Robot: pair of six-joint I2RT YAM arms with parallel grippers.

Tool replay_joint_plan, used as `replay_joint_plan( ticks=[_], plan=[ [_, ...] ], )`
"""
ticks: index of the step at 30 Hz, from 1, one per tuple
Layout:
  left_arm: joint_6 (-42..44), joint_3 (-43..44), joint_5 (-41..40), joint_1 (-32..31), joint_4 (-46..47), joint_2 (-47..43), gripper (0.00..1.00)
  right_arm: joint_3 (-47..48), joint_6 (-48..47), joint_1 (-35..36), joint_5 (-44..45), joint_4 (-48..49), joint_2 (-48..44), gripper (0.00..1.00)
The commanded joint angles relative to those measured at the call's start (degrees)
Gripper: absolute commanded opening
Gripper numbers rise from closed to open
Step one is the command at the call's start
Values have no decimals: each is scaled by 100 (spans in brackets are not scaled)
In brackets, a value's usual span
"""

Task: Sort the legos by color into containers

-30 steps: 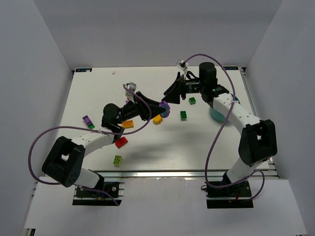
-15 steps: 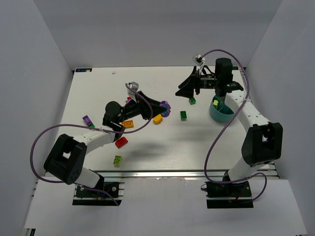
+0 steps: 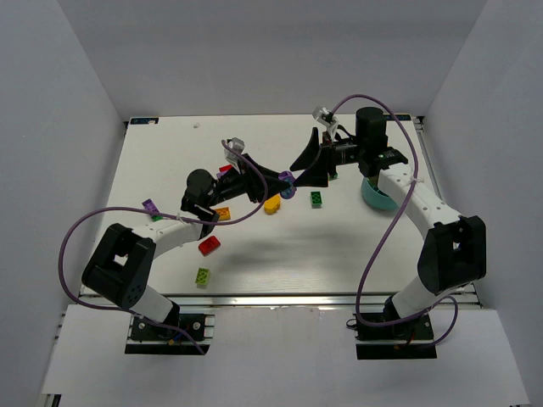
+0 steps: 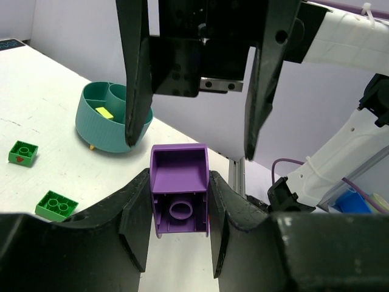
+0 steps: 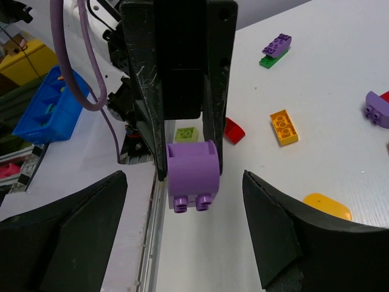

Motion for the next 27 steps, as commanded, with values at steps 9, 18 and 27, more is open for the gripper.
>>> replay_joint_plan(
  ticks=[9,18,27],
  plan=[
    [-18,215,83,8,193,-74,0,74,176,187,-196,327,60,68],
    [-53,233,83,8,211,-56,0,56,211,292,-187,335,95,47],
    [218,198,-478,8,-684,-311,53,100,62,196,-65,240,7,0]
  ],
)
